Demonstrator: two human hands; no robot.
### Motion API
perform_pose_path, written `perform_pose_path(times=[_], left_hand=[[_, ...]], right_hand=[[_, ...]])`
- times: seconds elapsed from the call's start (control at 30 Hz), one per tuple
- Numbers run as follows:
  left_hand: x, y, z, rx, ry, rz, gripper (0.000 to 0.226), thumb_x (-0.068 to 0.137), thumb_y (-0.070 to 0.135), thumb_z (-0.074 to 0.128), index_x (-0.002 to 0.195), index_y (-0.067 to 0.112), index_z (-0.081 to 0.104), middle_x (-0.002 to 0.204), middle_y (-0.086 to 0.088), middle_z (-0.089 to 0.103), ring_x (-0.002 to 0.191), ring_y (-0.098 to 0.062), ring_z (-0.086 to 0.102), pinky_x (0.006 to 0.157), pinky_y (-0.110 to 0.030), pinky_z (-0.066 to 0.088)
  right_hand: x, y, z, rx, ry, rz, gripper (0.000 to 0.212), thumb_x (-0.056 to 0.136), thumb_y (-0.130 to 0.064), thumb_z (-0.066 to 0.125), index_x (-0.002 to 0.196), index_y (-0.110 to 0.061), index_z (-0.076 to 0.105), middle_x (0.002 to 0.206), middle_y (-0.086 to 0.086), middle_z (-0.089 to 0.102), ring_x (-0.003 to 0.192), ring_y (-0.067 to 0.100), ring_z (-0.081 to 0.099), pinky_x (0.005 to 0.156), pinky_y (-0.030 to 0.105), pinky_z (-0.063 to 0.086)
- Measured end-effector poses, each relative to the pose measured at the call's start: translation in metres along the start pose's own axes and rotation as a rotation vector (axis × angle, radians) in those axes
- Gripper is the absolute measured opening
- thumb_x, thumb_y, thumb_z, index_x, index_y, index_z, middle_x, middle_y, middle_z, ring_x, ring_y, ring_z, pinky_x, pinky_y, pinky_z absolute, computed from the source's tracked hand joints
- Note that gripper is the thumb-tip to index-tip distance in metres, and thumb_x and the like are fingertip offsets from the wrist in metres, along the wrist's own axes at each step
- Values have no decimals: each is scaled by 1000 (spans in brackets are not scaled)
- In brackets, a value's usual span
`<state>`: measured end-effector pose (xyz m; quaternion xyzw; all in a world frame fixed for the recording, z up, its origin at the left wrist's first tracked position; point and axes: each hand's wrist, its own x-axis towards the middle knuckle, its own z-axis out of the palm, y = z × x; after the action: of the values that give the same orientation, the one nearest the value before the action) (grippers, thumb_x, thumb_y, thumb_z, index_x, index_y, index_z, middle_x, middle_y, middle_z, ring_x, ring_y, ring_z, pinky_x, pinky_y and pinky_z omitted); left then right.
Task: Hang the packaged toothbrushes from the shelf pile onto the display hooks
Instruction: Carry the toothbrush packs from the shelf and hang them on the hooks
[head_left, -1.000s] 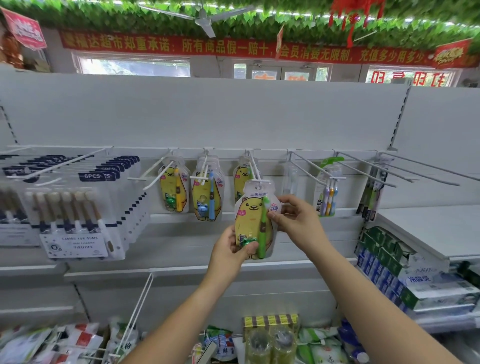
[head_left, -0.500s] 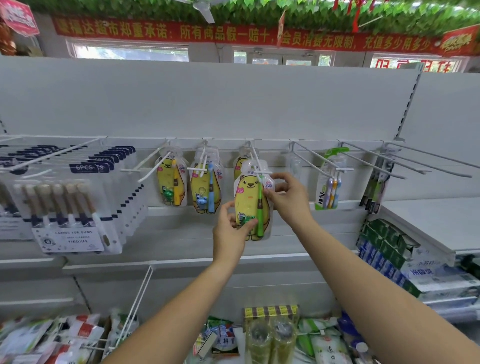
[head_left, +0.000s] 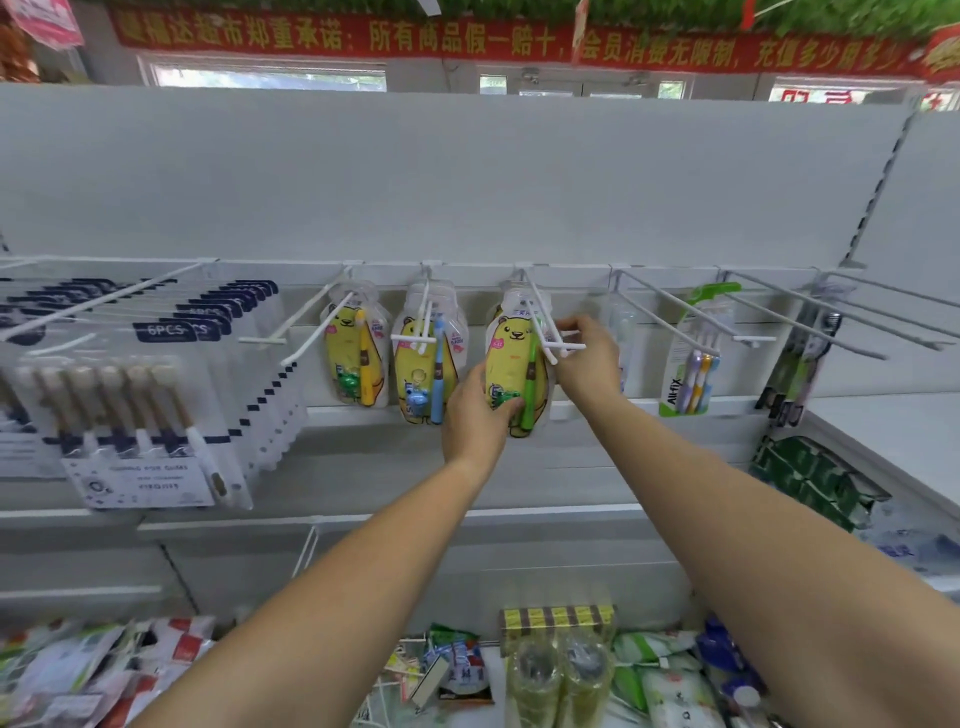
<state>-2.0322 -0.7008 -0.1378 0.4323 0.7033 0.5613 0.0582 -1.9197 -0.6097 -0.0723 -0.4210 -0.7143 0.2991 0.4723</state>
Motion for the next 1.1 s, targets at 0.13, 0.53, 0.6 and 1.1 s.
perform_pose_path(times=[0.13,0.53,0.6,1.1], left_hand=[[13,0,7,21,-7,38,50,84,22,82,129,25,60,116,3,70,108,-18,66,88,-44,58],[14,-13,-2,269,-126,27,29,93,33,71,118,18,66,109,-4,74,102,-24,68,83,-41,58],[4,-13,-12,303,-186,-23,25,97,36,63,110,17,71,104,-7,74,98,-29,67,78,-38,55],[-58,86,5,736,-757,621,75,95,73,40,145,19,54,145,-3,59,131,-24,55,105,-38,47]], right_hand=[[14,2,6,-11,-6,32,15,94,-22,65,108,-16,66,83,-9,64,80,18,66,72,40,59],[24,14,9,-189,-123,74,40,88,-30,72,125,-16,64,98,0,69,86,19,66,64,21,45],[11,20,-1,-244,-184,84,46,88,-41,72,125,-15,65,98,0,69,94,22,64,73,27,43],[-161,23,-216,-953,-374,84,66,96,-64,48,147,-21,47,143,1,56,128,22,54,104,38,46]])
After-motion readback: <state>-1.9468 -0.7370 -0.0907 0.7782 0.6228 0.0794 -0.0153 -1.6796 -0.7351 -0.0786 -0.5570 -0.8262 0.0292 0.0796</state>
